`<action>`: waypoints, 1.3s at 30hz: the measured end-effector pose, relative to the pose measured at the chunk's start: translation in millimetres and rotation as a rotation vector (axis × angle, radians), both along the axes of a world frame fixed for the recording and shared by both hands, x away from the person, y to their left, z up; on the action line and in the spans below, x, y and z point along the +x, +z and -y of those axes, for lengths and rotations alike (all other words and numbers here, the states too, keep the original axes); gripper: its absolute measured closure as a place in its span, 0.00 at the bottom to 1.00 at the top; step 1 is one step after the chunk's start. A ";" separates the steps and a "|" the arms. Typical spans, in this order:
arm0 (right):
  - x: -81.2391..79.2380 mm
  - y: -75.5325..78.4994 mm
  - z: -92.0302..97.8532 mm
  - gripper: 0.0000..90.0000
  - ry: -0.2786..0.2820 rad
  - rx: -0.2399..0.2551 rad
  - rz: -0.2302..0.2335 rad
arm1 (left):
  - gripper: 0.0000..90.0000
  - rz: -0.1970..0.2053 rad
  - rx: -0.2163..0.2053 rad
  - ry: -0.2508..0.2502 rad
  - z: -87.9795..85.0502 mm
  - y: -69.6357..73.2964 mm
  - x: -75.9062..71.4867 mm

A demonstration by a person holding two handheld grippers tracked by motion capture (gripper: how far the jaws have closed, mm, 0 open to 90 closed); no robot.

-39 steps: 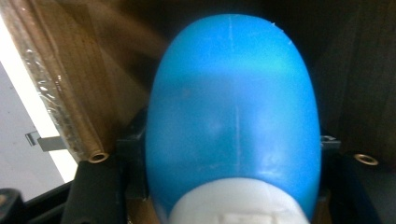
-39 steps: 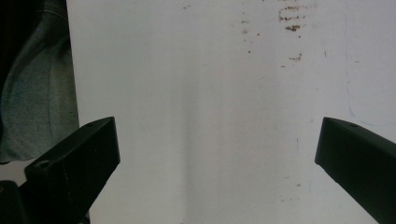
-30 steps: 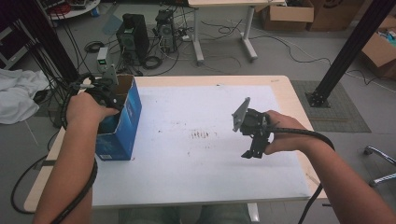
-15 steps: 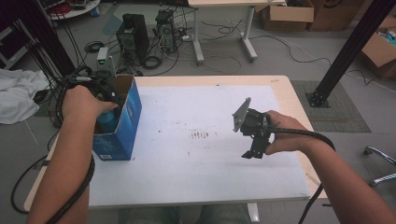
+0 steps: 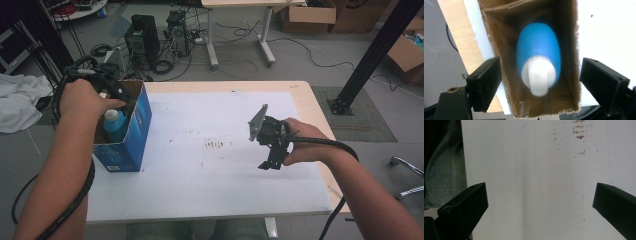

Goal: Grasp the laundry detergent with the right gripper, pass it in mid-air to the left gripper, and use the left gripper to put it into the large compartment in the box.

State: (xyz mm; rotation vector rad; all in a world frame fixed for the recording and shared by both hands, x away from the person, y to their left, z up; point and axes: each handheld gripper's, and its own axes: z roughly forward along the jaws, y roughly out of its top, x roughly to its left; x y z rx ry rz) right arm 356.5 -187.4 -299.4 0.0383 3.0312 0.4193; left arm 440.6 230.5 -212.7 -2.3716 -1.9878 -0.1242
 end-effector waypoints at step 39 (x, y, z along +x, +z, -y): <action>3.3 3.6 4.9 0.00 -0.023 -0.002 -0.009 | 0.00 -0.108 -0.117 -0.557 96.8 18.9 -9.5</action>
